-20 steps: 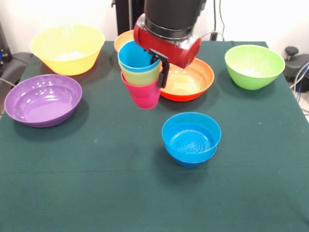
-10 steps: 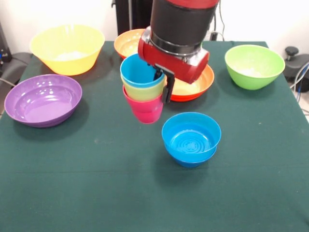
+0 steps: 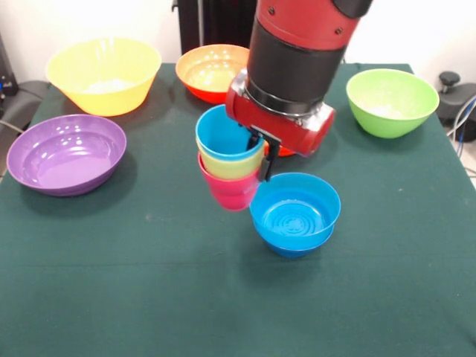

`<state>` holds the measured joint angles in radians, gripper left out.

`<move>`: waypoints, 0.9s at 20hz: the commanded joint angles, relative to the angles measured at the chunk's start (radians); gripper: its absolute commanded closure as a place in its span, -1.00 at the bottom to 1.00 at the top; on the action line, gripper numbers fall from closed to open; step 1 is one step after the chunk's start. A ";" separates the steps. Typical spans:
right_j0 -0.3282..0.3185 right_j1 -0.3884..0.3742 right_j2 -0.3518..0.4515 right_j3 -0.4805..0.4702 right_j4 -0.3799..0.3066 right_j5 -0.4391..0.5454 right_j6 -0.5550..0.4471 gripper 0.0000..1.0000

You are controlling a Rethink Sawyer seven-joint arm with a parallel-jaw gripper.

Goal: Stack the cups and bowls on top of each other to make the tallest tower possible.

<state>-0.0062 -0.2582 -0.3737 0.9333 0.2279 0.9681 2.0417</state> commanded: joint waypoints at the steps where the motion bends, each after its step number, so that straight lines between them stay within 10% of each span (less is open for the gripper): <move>1: 0.019 0.060 0.020 -0.144 0.025 0.164 0.258 1.00; 8: 0.005 0.112 -0.017 -0.286 0.032 0.265 0.288 1.00; 18: 0.032 0.078 -0.014 -0.223 0.031 0.236 0.313 1.00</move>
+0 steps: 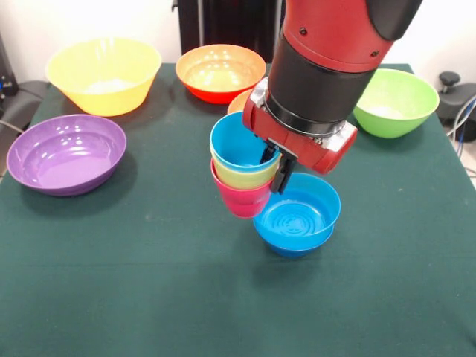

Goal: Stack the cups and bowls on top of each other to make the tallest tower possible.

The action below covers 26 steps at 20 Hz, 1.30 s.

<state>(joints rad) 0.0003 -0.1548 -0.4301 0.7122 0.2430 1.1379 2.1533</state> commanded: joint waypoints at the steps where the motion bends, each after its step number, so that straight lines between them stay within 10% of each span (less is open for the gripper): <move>1: 0.031 -0.029 0.043 0.008 0.017 0.058 0.209 1.00; 26: 0.082 -0.051 0.071 0.164 0.040 -0.143 0.277 1.00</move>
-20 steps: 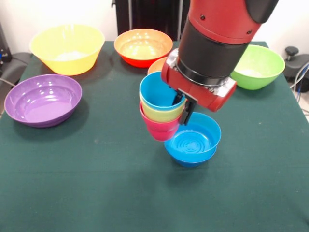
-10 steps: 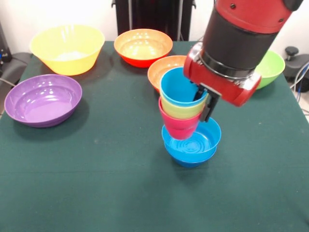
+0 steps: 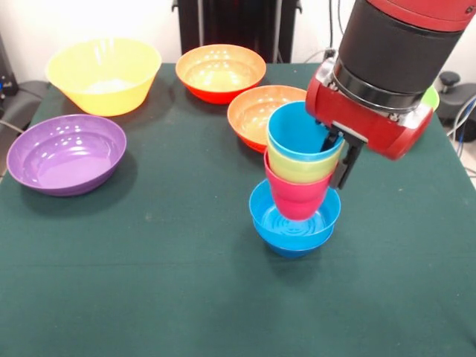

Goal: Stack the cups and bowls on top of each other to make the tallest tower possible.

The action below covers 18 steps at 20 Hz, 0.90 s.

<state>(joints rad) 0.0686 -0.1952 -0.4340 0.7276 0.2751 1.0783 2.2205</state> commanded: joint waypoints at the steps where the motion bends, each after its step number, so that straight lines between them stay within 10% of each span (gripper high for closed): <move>1: 0.012 -0.010 0.077 0.155 0.009 -0.092 0.209 1.00; 18: 0.027 0.000 0.083 0.221 0.024 -0.165 0.231 1.00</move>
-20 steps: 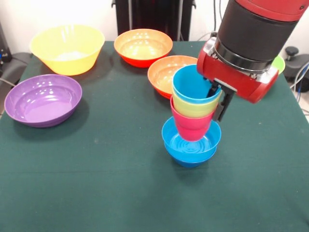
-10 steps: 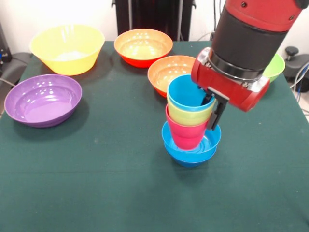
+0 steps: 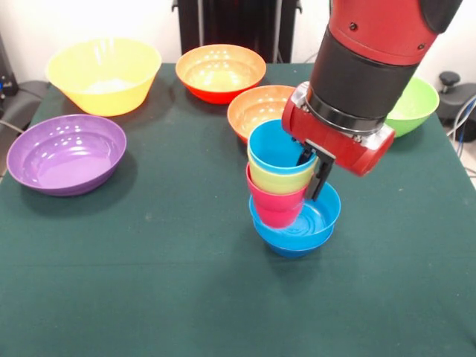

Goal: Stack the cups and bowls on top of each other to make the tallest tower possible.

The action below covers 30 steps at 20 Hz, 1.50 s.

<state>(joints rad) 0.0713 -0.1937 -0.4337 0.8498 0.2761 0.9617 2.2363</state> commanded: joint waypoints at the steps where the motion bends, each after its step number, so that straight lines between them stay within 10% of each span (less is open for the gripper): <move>1: 0.026 -0.001 0.082 0.103 0.024 -0.054 0.217 1.00; 30: 0.041 0.014 0.057 0.136 0.060 -0.089 0.227 1.00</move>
<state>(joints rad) 0.0954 -0.1855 -0.4337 0.9035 0.3257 0.9091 2.2365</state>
